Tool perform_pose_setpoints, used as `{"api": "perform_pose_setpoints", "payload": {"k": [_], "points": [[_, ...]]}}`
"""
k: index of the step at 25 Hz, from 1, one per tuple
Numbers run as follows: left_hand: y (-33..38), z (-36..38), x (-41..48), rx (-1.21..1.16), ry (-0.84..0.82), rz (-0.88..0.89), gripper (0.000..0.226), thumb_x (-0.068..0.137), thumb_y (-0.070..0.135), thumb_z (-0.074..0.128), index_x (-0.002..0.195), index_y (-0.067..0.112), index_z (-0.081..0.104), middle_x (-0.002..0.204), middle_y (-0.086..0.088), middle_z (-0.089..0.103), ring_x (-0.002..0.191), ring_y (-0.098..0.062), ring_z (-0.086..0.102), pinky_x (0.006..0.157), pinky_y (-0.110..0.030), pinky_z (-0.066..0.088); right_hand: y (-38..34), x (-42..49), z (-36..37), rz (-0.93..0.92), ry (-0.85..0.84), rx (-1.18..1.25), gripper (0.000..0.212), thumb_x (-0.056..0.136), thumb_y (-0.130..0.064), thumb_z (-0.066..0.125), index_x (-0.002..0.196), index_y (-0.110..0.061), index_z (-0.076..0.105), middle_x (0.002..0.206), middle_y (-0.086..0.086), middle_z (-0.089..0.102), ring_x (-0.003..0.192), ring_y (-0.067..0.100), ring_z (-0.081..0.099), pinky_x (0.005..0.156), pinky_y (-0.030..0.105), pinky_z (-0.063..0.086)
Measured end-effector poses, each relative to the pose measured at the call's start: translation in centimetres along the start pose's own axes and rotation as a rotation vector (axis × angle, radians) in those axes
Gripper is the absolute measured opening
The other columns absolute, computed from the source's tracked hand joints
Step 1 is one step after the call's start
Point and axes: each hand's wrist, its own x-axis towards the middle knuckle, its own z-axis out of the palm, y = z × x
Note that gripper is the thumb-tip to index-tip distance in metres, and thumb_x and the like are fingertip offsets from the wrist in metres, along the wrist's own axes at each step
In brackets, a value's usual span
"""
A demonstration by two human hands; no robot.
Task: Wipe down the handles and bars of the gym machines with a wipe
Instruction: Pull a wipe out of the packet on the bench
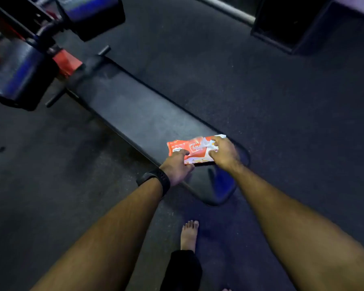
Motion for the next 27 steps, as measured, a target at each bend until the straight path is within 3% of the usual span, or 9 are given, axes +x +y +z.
{"api": "perform_pose_setpoints", "payload": {"k": [4, 8, 11, 16, 21, 24, 27], "points": [[-0.7, 0.5, 3.3, -0.002, -0.084, -0.003, 0.056, 0.095, 0.023, 0.059, 0.146, 0.014, 0.038, 0.145, -0.011, 0.043, 0.132, -0.025, 0.043, 0.108, -0.033, 0.036, 0.3, 1.8, 2.3, 0.011, 0.003, -0.074, 0.044, 0.084, -0.011, 0.059, 0.126, -0.023, 0.06, 0.126, 0.009, 0.053, 0.115, 0.028, 0.053, 0.093, 0.04, 0.048], [-0.2, -0.1, 5.2, 0.03, -0.094, 0.003, 0.057, 0.094, 0.023, 0.06, 0.145, 0.013, 0.038, 0.143, -0.011, 0.046, 0.128, -0.028, 0.046, 0.107, -0.034, 0.036, 0.0, 2.8, 2.6, 0.009, 0.067, -0.037, 0.017, 0.087, -0.019, 0.064, 0.103, -0.016, 0.067, 0.115, 0.006, 0.053, 0.106, 0.026, 0.054, 0.088, 0.039, 0.048], [0.2, -0.6, 5.3, 0.061, -0.12, -0.017, 0.056, 0.095, 0.024, 0.058, 0.146, 0.012, 0.037, 0.145, -0.013, 0.044, 0.129, -0.029, 0.045, 0.107, -0.033, 0.037, -0.4, 2.6, 2.0, -0.01, 0.089, 0.056, 0.005, 0.092, -0.018, 0.06, 0.086, -0.018, 0.061, 0.103, 0.003, 0.054, 0.099, 0.024, 0.055, 0.084, 0.035, 0.045], [2.1, -2.7, 3.0, 0.042, -0.145, -0.032, 0.054, 0.096, 0.024, 0.057, 0.145, 0.013, 0.039, 0.143, -0.012, 0.047, 0.127, -0.027, 0.048, 0.103, -0.03, 0.039, -2.4, -0.2, -1.7, 0.055, 0.172, 0.267, 0.007, 0.095, -0.012, 0.051, 0.093, -0.016, 0.057, 0.089, -0.001, 0.061, 0.084, 0.018, 0.056, 0.067, 0.027, 0.035], [6.8, -4.6, -0.7, 0.034, -0.173, 0.015, 0.043, 0.095, 0.024, 0.059, 0.135, 0.012, 0.049, 0.111, -0.01, 0.063, 0.093, -0.026, 0.06, 0.071, -0.028, 0.042, -3.4, -5.8, -8.5, 0.103, 0.36, 0.393, 0.018, 0.095, -0.008, 0.046, 0.103, -0.015, 0.06, 0.1, 0.002, 0.063, 0.095, 0.022, 0.058, 0.081, 0.032, 0.045], [11.4, -5.1, -3.9, 0.107, -0.181, 0.1, 0.039, 0.094, 0.022, 0.06, 0.131, 0.013, 0.053, 0.123, -0.014, 0.061, 0.108, -0.029, 0.06, 0.083, -0.029, 0.044, -3.0, -11.4, -13.9, 0.173, 0.463, 0.494, 0.025, 0.098, -0.009, 0.04, 0.112, -0.005, 0.06, 0.116, 0.009, 0.063, 0.105, 0.023, 0.057, 0.091, 0.033, 0.044], [17.4, -3.9, -7.6, 0.174, -0.2, 0.249, 0.033, 0.093, 0.019, 0.061, 0.125, 0.011, 0.058, 0.127, -0.012, 0.061, 0.109, -0.025, 0.06, 0.087, -0.026, 0.044, -1.0, -18.8, -19.2, 0.263, 0.55, 0.697, 0.024, 0.1, -0.013, 0.041, 0.106, -0.002, 0.062, 0.103, 0.012, 0.063, 0.094, 0.025, 0.058, 0.084, 0.034, 0.047]]}}
